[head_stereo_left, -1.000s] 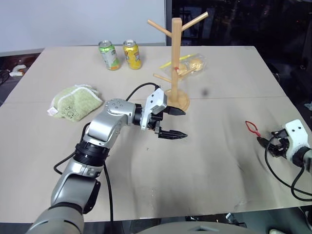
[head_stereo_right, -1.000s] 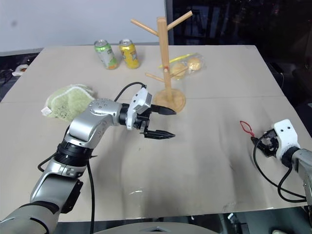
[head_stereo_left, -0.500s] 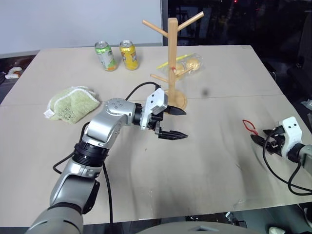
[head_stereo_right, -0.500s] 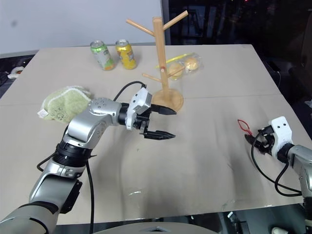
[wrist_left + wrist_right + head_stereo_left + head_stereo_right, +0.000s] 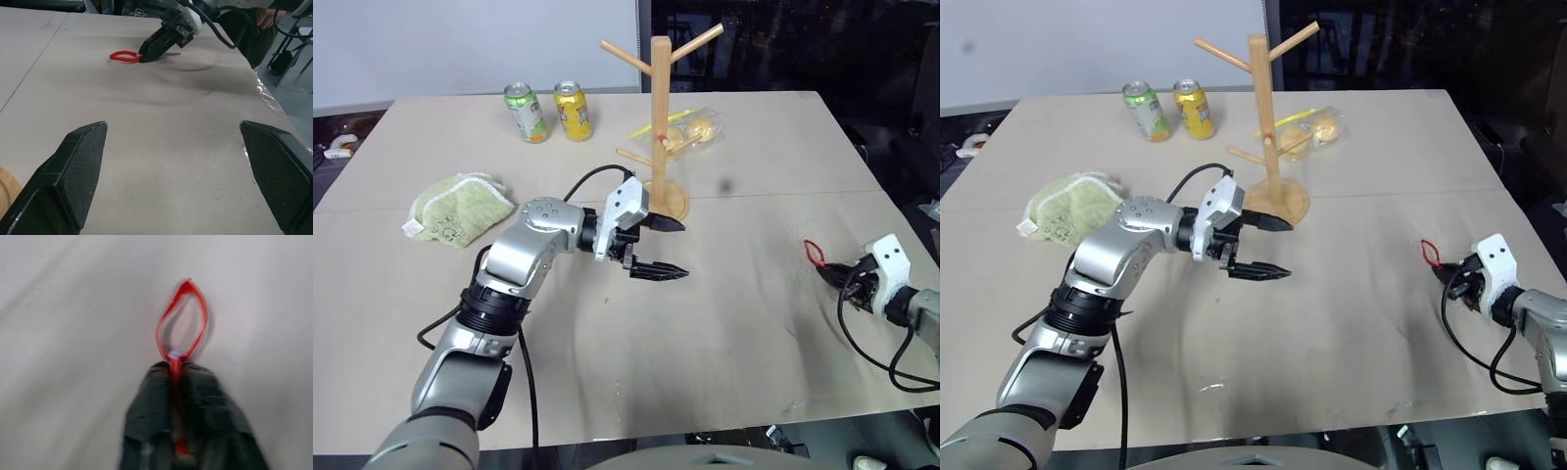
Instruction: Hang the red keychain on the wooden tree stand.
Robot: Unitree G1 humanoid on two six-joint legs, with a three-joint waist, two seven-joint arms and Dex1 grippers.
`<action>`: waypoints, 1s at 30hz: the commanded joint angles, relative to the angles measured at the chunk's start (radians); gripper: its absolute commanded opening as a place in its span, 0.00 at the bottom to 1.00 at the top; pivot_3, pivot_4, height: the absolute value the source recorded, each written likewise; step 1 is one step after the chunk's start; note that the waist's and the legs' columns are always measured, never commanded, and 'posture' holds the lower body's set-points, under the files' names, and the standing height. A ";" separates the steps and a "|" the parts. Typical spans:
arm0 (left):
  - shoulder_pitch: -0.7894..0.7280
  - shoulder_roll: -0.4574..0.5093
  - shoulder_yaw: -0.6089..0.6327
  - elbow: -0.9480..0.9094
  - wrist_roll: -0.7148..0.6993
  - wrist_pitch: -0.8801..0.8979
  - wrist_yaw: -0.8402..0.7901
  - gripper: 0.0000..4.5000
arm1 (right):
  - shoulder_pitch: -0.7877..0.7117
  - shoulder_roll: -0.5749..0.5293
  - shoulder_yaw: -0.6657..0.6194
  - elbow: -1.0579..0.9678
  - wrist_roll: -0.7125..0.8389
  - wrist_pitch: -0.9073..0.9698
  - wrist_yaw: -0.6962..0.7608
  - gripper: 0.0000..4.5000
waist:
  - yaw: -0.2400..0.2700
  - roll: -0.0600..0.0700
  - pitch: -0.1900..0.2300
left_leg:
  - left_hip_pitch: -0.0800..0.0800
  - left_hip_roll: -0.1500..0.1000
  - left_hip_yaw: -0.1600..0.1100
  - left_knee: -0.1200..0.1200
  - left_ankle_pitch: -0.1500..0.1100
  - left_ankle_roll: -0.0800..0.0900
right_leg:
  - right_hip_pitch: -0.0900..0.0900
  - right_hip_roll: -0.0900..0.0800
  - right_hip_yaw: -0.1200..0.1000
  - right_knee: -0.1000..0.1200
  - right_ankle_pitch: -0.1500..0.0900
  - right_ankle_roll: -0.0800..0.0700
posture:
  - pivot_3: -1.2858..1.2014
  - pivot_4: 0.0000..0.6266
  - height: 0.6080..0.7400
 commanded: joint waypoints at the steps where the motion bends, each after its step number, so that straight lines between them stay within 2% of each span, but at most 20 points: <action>1: -0.001 0.018 0.037 -0.046 -0.019 -0.003 0.004 1.00 | 0.050 0.005 0.024 -0.026 -0.017 -0.010 0.002 0.02 | 0.002 0.000 0.000 | 0.000 0.000 0.000 0.000 0.000 0.000 | 0.000 0.000 0.000 0.000 0.000 0.000 | 0.52 0.24 1.00; 5: 0.013 0.036 0.090 -0.100 -0.073 0.050 0.023 1.00 | 0.132 0.021 0.002 -0.212 0.003 -0.051 -0.011 0.02 | 0.004 0.000 0.000 | -0.001 0.000 -0.001 -0.001 0.000 0.000 | 0.000 0.000 0.000 0.000 0.000 0.000 | 0.52 0.24 1.00; 9: 0.035 0.071 0.142 -0.158 -0.130 0.122 0.042 1.00 | 0.146 0.075 -0.017 -0.406 0.061 -0.030 -0.059 0.02 | -0.001 0.004 0.002 | -0.003 0.001 -0.002 -0.001 0.002 -0.003 | -0.001 0.001 0.002 -0.001 0.000 0.000 | 0.52 0.24 1.00; 12: 0.068 0.123 0.235 -0.217 -0.241 0.274 0.089 1.00 | 0.131 0.120 0.030 -0.593 0.068 -0.046 -0.100 0.02 | 0.000 0.005 0.003 | -0.002 0.000 -0.003 -0.001 0.002 -0.003 | -0.001 0.001 0.004 -0.001 0.000 0.000 | 0.52 0.24 1.00; 14: 0.093 0.150 0.295 -0.222 -0.291 0.342 0.121 1.00 | 0.104 0.111 0.110 -0.647 -0.004 -0.116 -0.090 0.02 | -0.002 0.005 0.003 | -0.001 0.000 -0.003 -0.001 0.000 -0.001 | -0.001 0.001 0.004 0.000 0.000 0.000 | 0.52 0.24 1.00; 17: 0.113 0.163 0.352 -0.197 -0.301 0.362 0.184 1.00 | 0.024 0.118 0.196 -0.635 -0.076 -0.189 -0.096 0.02 | 0.004 0.004 0.003 | -0.001 0.000 -0.004 -0.001 0.000 -0.001 | -0.001 0.002 0.002 0.000 0.000 0.000 | 0.52 0.24 1.00; 21: 0.126 0.163 0.426 -0.191 -0.342 0.401 0.252 1.00 | -0.155 0.148 0.310 -0.538 -0.169 -0.300 -0.095 0.02 | 0.006 0.002 0.005 | -0.001 -0.001 -0.004 0.001 0.000 -0.001 | -0.001 0.001 0.003 0.000 0.000 0.001 | 0.52 0.24 1.00; 26: 0.138 0.160 0.501 -0.235 -0.411 0.450 0.334 1.00 | -0.360 0.235 0.354 -0.404 -0.211 -0.350 -0.134 0.02 | 0.001 0.001 0.005 | -0.002 -0.001 -0.004 0.000 0.003 -0.005 | -0.001 0.001 0.003 0.000 0.002 -0.002 | 0.52 0.24 1.00; 30: 0.091 0.145 0.594 -0.234 -0.513 0.506 0.435 1.00 | -0.443 0.268 0.344 -0.316 -0.224 -0.396 -0.151 0.02 | 0.005 0.000 0.006 | -0.004 -0.001 -0.005 -0.001 0.003 -0.005 | -0.002 0.001 0.003 -0.001 0.002 -0.004 | 0.52 0.24 1.00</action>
